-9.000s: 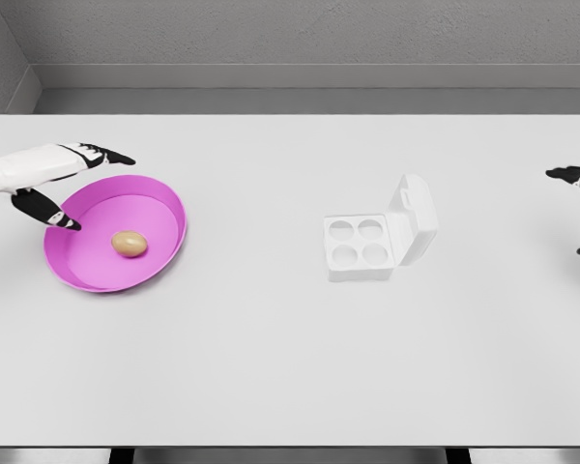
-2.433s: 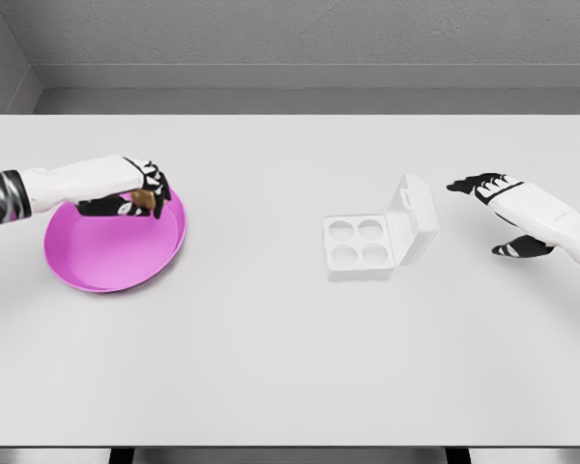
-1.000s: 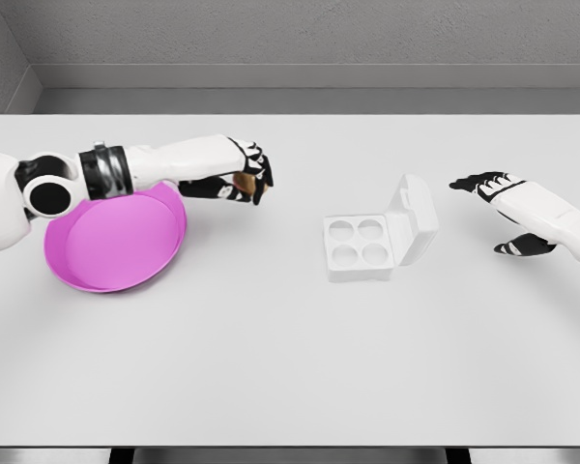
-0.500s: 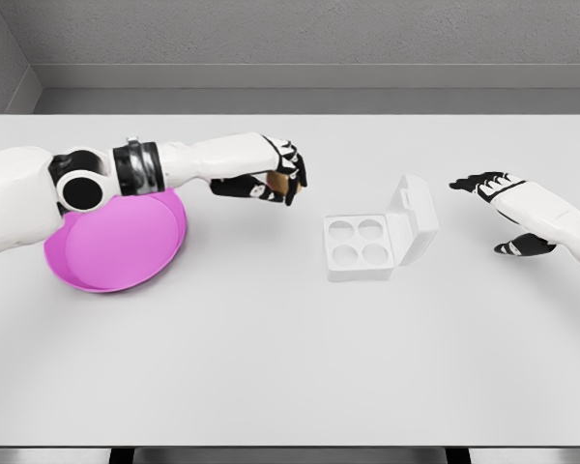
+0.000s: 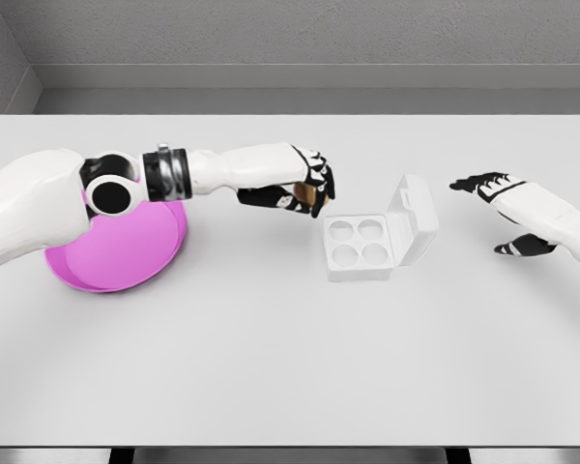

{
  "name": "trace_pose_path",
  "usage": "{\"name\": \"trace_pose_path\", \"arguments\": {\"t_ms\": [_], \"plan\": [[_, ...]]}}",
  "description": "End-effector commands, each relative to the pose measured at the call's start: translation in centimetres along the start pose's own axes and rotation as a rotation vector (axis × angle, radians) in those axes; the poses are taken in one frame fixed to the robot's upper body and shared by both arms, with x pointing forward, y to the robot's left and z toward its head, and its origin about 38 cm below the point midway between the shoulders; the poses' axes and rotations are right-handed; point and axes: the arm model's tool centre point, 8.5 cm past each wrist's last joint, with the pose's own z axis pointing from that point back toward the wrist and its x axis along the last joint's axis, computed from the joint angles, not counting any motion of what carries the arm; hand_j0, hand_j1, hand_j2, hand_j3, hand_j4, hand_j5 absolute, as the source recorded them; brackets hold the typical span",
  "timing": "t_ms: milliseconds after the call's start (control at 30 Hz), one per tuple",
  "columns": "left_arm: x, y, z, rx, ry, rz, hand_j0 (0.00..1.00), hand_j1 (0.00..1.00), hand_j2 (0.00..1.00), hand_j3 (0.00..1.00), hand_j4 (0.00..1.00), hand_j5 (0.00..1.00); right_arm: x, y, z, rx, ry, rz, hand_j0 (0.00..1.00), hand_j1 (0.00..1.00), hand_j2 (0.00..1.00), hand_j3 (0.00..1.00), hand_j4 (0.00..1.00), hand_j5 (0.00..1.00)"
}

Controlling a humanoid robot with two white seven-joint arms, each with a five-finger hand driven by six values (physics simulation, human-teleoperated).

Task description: Pack egg into the box and close the box lid

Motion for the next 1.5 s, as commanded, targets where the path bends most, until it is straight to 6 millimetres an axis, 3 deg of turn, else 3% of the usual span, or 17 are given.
{"name": "trace_pose_path", "arguments": {"t_ms": [0, 867, 1067, 1467], "plan": [[0.2, 0.0, -0.3, 0.003, -0.007, 0.004, 0.30, 0.30, 0.30, 0.30, 0.30, 0.30, 0.0, 0.0, 0.1, -0.003, 0.000, -0.006, 1.00, 1.00, 1.00, 1.00, 1.00, 1.00], [1.3, -0.7, -2.1, 0.026, -0.056, 0.069, 0.29, 0.29, 0.29, 0.29, 0.29, 0.29, 0.0, 0.0, 0.0, -0.003, -0.001, -0.007, 1.00, 1.00, 1.00, 1.00, 1.00, 1.00], [1.9, -1.8, -3.2, 0.034, -0.081, 0.118, 0.29, 0.29, 0.29, 0.29, 0.29, 0.29, 0.0, 0.0, 0.0, -0.003, -0.001, -0.007, 1.00, 1.00, 1.00, 1.00, 1.00, 1.00], [1.5, -2.4, -2.9, 0.066, -0.070, 0.193, 0.29, 0.29, 0.29, 0.29, 0.29, 0.29, 0.0, 0.1, 0.0, -0.001, -0.001, -0.008, 1.00, 1.00, 1.00, 1.00, 1.00, 1.00]]}}
